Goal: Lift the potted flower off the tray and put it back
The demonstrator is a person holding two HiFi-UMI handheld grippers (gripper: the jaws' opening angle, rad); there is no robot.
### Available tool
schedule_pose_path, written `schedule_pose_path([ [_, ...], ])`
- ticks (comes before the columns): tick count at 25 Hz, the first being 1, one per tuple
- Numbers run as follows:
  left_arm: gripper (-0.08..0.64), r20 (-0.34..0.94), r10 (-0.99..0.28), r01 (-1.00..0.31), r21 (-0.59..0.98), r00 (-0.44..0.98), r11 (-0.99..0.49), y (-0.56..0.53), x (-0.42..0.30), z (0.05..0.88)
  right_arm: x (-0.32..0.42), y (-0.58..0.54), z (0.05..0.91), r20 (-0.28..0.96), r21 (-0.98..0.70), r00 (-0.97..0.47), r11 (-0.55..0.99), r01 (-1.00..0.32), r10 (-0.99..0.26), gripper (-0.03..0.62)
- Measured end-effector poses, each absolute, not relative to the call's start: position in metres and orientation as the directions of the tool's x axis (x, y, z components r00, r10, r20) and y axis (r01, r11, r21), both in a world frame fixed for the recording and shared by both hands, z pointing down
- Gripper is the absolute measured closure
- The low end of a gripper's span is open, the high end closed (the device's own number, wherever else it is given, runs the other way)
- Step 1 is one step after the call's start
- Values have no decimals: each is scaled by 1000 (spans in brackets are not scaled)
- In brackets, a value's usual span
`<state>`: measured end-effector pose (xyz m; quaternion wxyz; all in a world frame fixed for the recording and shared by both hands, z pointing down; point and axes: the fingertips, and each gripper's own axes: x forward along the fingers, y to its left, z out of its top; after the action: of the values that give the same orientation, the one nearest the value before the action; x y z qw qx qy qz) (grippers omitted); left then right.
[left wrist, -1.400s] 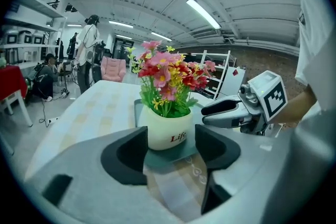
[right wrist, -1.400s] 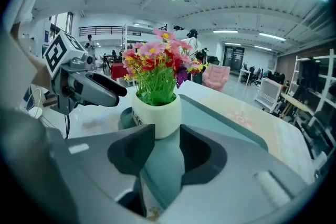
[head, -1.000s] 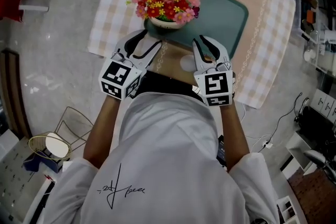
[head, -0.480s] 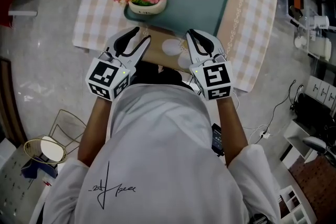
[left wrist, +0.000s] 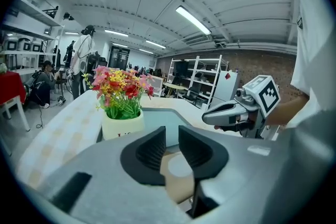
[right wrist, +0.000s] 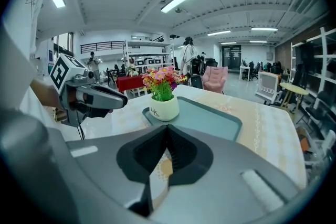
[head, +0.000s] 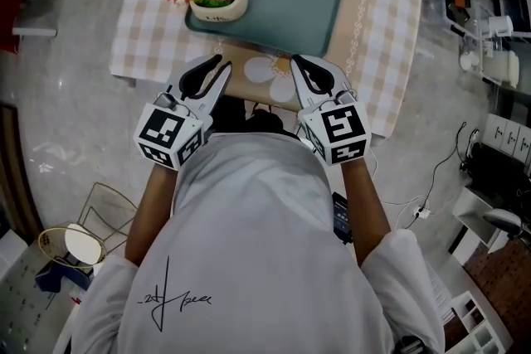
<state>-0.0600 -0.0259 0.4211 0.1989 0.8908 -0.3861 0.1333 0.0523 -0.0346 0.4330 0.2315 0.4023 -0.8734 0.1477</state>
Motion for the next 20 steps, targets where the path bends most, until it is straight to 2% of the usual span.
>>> schedule_pose_path([
  [10, 561, 371, -649, -741, 210, 664, -638, -2, -46, 407, 58, -5, 407, 448, -105, -613, 643, -758, -650, 586],
  [20, 561, 338, -633, -707, 176, 697, -685, -7, -26, 387, 56, -5, 385, 384, -161, -665, 662, -732, -641, 588],
])
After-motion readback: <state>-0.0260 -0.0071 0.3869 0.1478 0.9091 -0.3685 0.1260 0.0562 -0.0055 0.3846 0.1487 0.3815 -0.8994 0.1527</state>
